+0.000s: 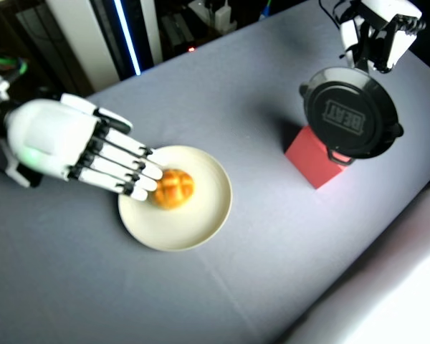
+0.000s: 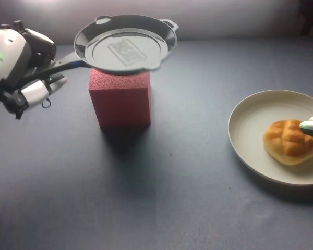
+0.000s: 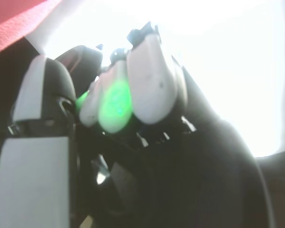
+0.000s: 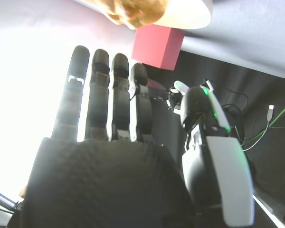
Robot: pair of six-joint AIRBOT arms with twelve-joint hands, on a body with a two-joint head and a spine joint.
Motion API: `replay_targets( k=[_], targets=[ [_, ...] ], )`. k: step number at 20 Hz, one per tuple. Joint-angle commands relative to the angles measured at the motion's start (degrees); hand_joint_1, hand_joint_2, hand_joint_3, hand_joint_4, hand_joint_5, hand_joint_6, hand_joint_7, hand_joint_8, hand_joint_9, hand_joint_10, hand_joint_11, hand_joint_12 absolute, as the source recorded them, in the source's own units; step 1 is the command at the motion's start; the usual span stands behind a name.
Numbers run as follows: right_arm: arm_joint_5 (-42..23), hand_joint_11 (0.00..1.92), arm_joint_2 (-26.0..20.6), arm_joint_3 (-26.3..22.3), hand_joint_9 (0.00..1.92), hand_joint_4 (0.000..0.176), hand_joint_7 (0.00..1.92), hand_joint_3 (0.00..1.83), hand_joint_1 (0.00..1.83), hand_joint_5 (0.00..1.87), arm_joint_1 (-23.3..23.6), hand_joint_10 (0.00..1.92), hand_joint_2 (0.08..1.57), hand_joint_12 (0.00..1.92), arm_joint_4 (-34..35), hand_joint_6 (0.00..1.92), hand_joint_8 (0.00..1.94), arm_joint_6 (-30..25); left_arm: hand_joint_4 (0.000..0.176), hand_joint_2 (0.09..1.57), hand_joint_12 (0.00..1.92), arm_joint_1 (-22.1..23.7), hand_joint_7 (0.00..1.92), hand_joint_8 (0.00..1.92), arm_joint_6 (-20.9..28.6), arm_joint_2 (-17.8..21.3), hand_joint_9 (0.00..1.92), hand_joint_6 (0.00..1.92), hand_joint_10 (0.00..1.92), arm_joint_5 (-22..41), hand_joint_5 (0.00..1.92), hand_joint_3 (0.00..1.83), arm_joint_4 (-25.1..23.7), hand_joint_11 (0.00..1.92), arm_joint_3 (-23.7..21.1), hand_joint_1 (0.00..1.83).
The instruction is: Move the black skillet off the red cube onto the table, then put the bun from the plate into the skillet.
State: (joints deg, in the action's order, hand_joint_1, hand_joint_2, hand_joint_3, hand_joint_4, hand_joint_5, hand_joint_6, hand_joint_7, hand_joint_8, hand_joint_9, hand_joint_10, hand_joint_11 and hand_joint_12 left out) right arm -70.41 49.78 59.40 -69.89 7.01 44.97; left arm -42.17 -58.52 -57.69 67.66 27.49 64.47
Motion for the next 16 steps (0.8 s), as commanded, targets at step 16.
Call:
replay_targets(
  k=[16],
  targets=[
    [-6.69, 0.21, -0.02, 0.41, 0.43, 0.000, 0.44, 0.00, 0.30, 0.42, 0.35, 0.00, 1.36, 0.61, 1.86, 0.00, 0.00, -0.22, 0.000, 1.20, 1.92, -8.37, 1.58, 1.92, 8.15, 7.77, 1.72, 1.92, 1.92, 8.44, 1.29, 0.00, -19.97, 1.73, -10.05, 1.36]
  ],
)
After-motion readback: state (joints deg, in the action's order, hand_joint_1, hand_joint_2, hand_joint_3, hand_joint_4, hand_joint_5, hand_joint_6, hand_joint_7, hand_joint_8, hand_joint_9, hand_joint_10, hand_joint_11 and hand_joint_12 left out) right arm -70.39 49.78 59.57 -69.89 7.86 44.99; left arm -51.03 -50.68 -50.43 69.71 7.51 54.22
